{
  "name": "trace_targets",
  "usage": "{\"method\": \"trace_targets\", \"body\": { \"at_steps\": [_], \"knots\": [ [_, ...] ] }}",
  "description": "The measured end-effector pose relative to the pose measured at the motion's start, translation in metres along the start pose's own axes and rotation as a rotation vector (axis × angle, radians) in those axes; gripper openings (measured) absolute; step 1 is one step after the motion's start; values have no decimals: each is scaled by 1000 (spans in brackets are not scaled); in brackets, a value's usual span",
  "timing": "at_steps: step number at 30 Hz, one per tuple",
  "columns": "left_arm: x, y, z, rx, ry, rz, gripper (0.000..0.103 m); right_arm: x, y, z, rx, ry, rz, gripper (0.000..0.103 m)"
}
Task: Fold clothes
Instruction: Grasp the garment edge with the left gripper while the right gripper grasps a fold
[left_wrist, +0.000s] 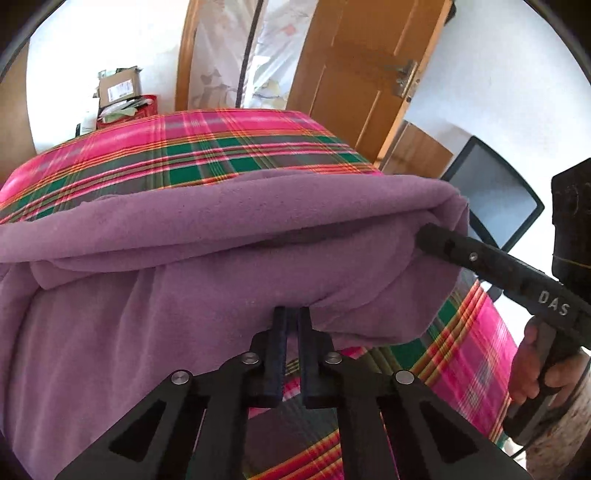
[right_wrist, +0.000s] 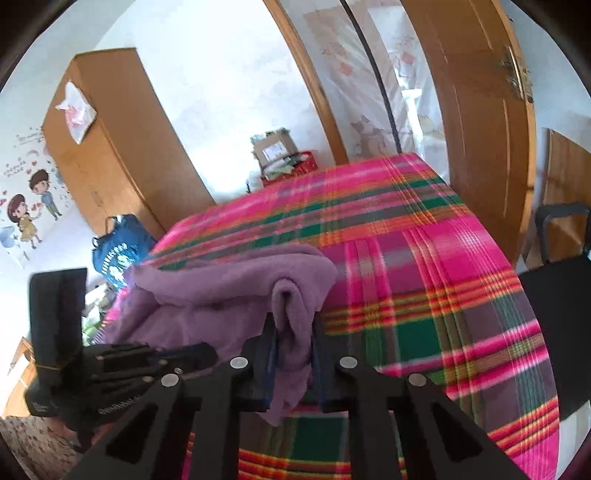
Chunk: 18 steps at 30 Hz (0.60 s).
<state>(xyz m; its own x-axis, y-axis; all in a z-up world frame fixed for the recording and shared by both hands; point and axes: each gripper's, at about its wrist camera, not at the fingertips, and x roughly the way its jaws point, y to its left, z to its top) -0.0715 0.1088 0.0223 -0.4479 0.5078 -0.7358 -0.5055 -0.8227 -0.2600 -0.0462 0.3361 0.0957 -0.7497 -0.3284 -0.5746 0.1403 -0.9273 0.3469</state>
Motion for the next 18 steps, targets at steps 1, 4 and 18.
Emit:
{"method": "trace_targets", "body": {
  "at_steps": [1,4,18],
  "knots": [
    [-2,3,1,-12,-7,-4,5,-1,5,3,-14,-12,10,16],
    [-11,12,3,-50,-33,-19,5,-1,18,13,-39,-41,49,16],
    [-46,55,-2,-199,-127,-12,7,32,109,54,-160,-62,323,15]
  ]
}}
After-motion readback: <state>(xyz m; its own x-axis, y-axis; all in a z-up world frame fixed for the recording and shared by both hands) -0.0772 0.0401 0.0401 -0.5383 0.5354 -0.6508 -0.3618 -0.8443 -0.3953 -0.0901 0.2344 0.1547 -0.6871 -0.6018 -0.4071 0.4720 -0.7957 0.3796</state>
